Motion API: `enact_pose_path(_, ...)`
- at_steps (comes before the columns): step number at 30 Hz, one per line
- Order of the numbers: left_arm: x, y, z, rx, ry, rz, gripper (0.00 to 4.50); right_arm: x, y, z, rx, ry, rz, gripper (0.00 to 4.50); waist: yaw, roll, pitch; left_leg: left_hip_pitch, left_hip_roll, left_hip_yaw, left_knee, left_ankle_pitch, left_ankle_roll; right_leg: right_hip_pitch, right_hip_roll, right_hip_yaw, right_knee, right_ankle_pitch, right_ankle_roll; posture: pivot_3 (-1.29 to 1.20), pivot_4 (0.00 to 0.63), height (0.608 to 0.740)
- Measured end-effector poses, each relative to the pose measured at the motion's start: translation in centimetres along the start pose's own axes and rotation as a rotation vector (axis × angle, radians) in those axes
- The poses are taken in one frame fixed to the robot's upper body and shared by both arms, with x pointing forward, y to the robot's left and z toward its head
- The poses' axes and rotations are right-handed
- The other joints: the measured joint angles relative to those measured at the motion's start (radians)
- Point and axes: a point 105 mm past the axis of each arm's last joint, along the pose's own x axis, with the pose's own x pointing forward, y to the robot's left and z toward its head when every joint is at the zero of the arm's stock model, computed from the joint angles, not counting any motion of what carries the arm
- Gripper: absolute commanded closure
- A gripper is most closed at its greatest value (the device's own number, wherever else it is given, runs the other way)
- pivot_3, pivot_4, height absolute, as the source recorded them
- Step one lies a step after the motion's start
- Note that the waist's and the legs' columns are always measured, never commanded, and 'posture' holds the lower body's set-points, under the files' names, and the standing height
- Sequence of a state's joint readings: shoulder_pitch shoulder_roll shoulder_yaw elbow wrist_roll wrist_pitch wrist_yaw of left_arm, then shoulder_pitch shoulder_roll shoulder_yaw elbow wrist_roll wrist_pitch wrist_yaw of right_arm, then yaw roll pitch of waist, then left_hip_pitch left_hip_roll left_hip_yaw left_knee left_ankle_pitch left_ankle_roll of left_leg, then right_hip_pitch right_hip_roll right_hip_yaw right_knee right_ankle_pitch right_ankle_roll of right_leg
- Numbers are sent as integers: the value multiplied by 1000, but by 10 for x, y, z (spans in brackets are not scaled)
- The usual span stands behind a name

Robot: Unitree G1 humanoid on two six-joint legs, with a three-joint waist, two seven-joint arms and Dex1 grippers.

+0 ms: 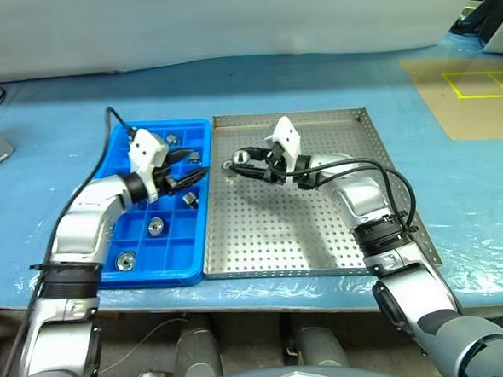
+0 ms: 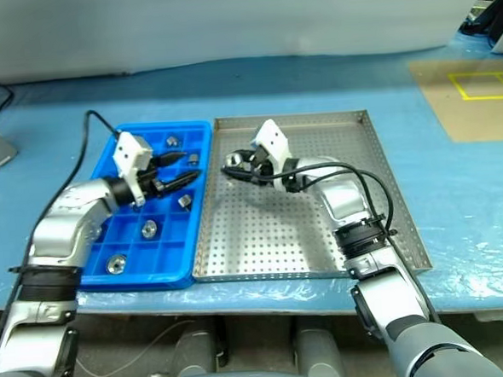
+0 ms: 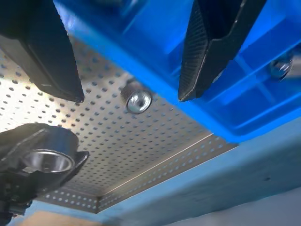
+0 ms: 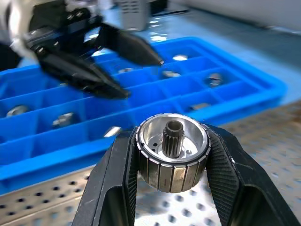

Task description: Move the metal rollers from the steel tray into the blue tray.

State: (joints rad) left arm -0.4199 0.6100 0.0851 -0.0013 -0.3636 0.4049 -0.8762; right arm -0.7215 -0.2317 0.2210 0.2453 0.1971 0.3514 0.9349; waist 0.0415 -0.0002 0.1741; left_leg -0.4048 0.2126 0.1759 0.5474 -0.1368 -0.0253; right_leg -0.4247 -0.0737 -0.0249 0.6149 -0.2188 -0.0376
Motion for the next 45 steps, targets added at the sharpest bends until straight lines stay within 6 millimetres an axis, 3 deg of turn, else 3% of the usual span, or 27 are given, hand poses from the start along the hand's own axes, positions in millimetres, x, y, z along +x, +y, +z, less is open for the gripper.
enact_pose_path(3, -35, 12, 0, 25, 51, 74, 1119, 14, 13, 1, -26, 13, 95, 2860, 12, 0, 0, 0, 0, 0, -3, 1, -2, -1, 0, -1, 0, -1, -1, 162, 150, 740)
enact_pose_path(6, -64, 6, -3, 11, 79, 107, 1119, 27, 26, 11, -66, 8, 204, 2860, 31, 0, 0, 0, 1, 0, -3, 1, -2, -1, 0, -1, -1, -1, -1, 251, 150, 740)
enact_pose_path(11, -90, -7, -12, -45, 113, 183, 1119, 43, 44, 23, -116, -10, 339, 2860, 78, 0, 0, -1, 5, -1, -5, 1, -2, -1, 0, -3, -2, -1, -1, 375, 150, 740)
enact_pose_path(16, -105, -26, -10, -62, 103, 249, 1119, 48, 58, 12, -149, 61, 440, 2860, 119, 0, 0, -1, 5, -2, -5, 1, -2, 0, -1, -2, -3, -1, -1, 426, 150, 740)
enact_pose_path(23, -117, -68, -29, -151, 181, 191, 1119, 35, 72, -5, -83, 185, 530, 2860, 156, 0, 1, 0, 6, -2, -7, 1, -3, 0, 0, -2, -4, -2, 0, 413, 150, 740)
enact_pose_path(27, -125, -70, -28, -155, 198, 178, 1119, 33, 78, -10, -16, 231, 564, 2860, 165, 0, 1, 0, 7, -2, -7, 2, -4, -1, 1, -2, -3, -5, 6, 402, 150, 740)
enact_pose_path(33, -117, -66, -19, -125, 167, 151, 1119, 31, 81, -11, 11, 252, 585, 2860, 167, 0, 0, 0, 6, -3, -7, 2, -4, -1, 1, -1, -3, -5, 7, 380, 150, 740)
enact_pose_path(38, -105, -67, -18, -130, 148, 119, 1119, 29, 80, -10, 1, 249, 586, 1219, 163, 0, 0, 0, 6, -2, -7, 2, -4, -1, 1, -1, -3, -2, 1, 338, 150, 740)
enact_pose_path(45, -87, -54, -15, -115, 107, 94, 1119, 32, 66, -11, -20, 259, 466, 1219, 158, -1, 0, 1, 2, -2, -5, 3, -5, -1, 1, -1, 1, -2, 1, 221, 150, 740)
